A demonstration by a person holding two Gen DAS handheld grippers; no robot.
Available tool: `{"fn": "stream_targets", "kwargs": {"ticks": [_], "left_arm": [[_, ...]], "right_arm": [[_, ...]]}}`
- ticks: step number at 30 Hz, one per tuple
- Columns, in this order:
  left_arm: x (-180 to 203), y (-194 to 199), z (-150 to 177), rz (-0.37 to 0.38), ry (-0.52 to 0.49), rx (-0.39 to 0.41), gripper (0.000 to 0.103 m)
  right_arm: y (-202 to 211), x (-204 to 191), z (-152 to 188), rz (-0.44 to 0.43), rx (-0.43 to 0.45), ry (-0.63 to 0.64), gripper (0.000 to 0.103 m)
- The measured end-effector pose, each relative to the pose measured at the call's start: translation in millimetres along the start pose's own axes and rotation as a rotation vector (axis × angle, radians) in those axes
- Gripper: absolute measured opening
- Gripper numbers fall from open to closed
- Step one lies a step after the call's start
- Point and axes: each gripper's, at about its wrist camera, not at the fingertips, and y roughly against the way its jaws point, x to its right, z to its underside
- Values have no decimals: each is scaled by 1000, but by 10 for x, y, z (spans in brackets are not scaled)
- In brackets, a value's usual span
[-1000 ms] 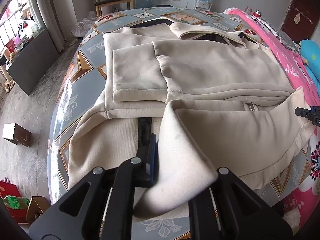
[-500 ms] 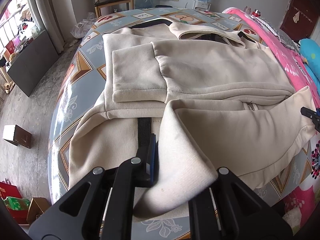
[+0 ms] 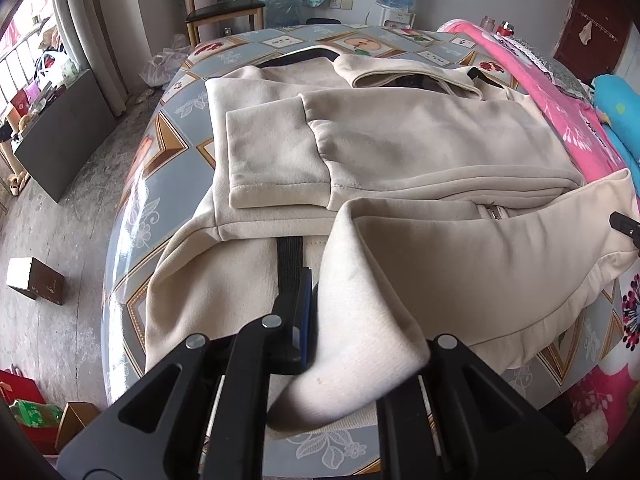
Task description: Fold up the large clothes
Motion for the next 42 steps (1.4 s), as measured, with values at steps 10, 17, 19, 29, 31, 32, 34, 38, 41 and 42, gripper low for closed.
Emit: {"fn": "stream_targets", "kwargs": {"ticks": [10,17,19,29,31,32,34,38,41,42], "left_arm": [[61,350,114,-4,-29,71,7],[-18,928,172,54,-8,234,5],[-99,1070,141,81,9,271,5],[-195,1252,-721,105,-61,381,5],[-217,1148,-1016,105,-73,372,5],[-235,1079,-1180,107,-75,363,5],[-296,863,-1595,114,-69,335,5],[-387,181,-2292,88,-71,228,5],[-445,-456,-2561,67,-67,128,5],[-453,-688,-2597,66,-68,89,5]], "right_arm": [[318,-18,130,4,67,-17,9],[690,28,152,36,177,-58,8],[790,94,94,32,212,-82,8],[687,275,-748,60,349,-37,8],[555,329,-1018,53,364,-25,8],[486,352,-1138,49,366,-19,8],[232,425,-1527,29,363,-6,8],[-408,466,-2128,-8,310,5,8],[-1036,455,-2397,-20,223,8,8],[-1213,439,-2428,-17,195,13,8]]}}
